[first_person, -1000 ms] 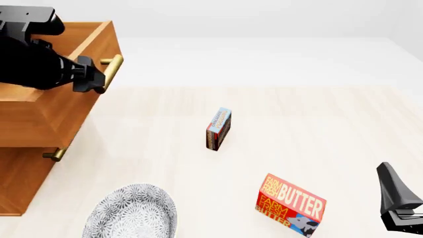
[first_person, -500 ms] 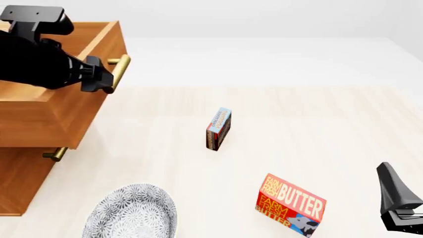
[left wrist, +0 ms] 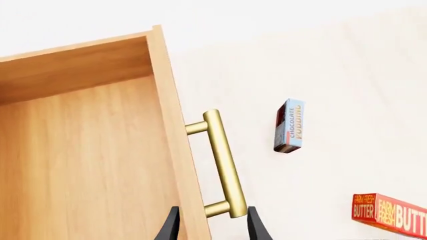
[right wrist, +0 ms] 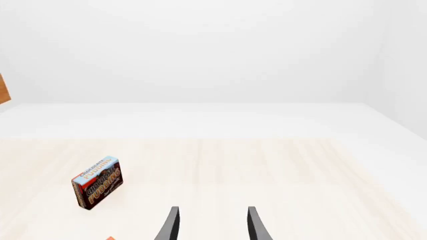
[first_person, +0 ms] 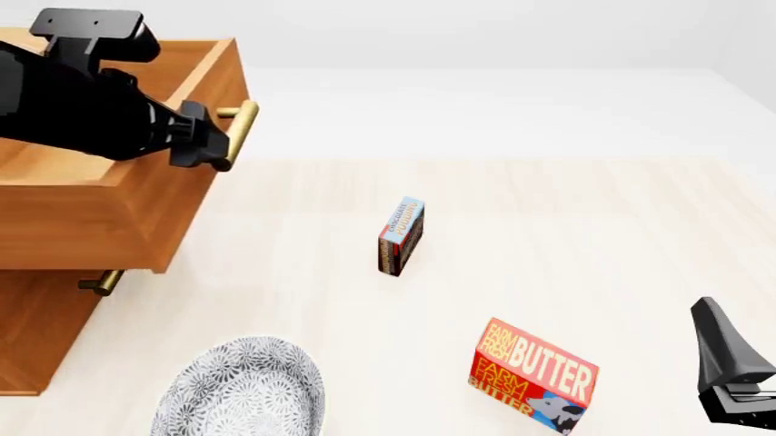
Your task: Put the chocolate pudding in the top drawer of the cabinet and close it.
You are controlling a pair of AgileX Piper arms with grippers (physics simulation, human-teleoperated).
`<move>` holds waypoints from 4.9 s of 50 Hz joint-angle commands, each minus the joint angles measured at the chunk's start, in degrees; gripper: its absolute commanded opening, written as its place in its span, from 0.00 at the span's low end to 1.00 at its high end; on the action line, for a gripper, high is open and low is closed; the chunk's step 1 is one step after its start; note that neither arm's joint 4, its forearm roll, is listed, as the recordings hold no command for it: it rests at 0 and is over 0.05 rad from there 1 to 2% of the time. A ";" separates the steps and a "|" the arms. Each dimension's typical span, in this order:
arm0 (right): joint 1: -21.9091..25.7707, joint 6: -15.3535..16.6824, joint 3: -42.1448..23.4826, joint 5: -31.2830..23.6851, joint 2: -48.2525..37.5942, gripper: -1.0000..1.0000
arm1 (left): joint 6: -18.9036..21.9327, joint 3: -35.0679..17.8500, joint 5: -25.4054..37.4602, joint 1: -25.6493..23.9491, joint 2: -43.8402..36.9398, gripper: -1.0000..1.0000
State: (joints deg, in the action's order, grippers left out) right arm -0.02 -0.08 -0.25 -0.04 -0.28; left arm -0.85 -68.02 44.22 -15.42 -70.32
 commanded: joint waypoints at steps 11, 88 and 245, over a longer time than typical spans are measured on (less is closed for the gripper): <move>0.00 0.00 0.00 0.00 0.00 1.00 | -2.10 1.25 -0.85 -0.57 -5.88 1.00; 0.01 0.00 0.00 0.00 0.00 1.00 | 1.63 -12.84 0.72 -8.49 -2.20 1.00; 0.08 0.00 0.00 -0.08 0.06 1.00 | -0.41 49.92 -61.78 -40.03 20.34 1.00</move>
State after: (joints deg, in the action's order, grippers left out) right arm 0.06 -0.09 -0.25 -0.12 -0.23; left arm 0.50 -15.55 -16.63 -55.78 -43.84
